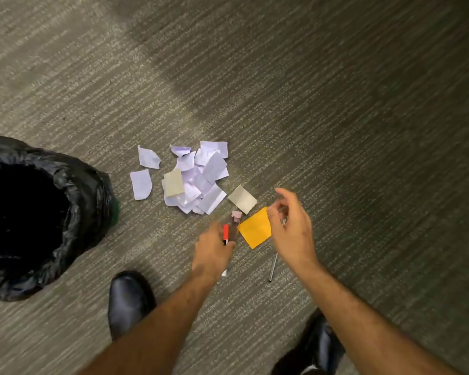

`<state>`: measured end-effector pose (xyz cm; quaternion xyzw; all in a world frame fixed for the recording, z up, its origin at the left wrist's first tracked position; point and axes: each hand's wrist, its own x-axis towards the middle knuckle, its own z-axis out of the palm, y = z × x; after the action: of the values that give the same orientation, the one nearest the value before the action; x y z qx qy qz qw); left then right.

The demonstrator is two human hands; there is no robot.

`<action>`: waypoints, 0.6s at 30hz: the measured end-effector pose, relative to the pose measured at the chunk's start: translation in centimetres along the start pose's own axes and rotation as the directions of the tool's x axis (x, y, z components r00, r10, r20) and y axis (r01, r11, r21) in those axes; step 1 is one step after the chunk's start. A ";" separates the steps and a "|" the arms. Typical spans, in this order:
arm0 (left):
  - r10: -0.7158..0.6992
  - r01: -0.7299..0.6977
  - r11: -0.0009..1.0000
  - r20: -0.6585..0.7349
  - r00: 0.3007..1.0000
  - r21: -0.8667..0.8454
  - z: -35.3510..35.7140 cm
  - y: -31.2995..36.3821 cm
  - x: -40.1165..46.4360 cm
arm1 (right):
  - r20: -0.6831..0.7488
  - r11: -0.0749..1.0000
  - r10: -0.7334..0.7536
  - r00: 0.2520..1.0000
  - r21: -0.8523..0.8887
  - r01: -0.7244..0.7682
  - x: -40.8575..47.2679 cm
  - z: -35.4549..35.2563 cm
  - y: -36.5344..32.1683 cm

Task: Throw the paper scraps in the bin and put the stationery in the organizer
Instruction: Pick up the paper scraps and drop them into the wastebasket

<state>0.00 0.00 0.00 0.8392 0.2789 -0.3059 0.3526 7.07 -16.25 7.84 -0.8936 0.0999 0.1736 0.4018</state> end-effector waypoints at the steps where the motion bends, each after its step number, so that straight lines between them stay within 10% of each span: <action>1: -0.020 0.020 1.000 0.017 1.000 0.010 0.4 -0.1 -0.2 | -0.001 1.000 0.009 1.000 0.004 -0.009 -0.2 -0.1 0.1; 12: -0.064 0.063 0.997 -0.010 0.998 -0.045 1.4 -0.6 -0.9 | 0.013 0.984 0.169 0.986 -0.058 -0.168 -2.7 -1.1 5.0; 18: 0.146 -0.146 0.989 -0.037 0.989 -0.009 -2.1 0.1 -0.6 | -0.022 0.938 0.337 0.941 -0.084 -0.337 -2.8 -0.3 7.7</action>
<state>0.31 1.36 1.65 0.8608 0.2247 -0.2625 0.3738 2.07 -21.39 3.86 -0.8804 0.2453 0.2405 0.3269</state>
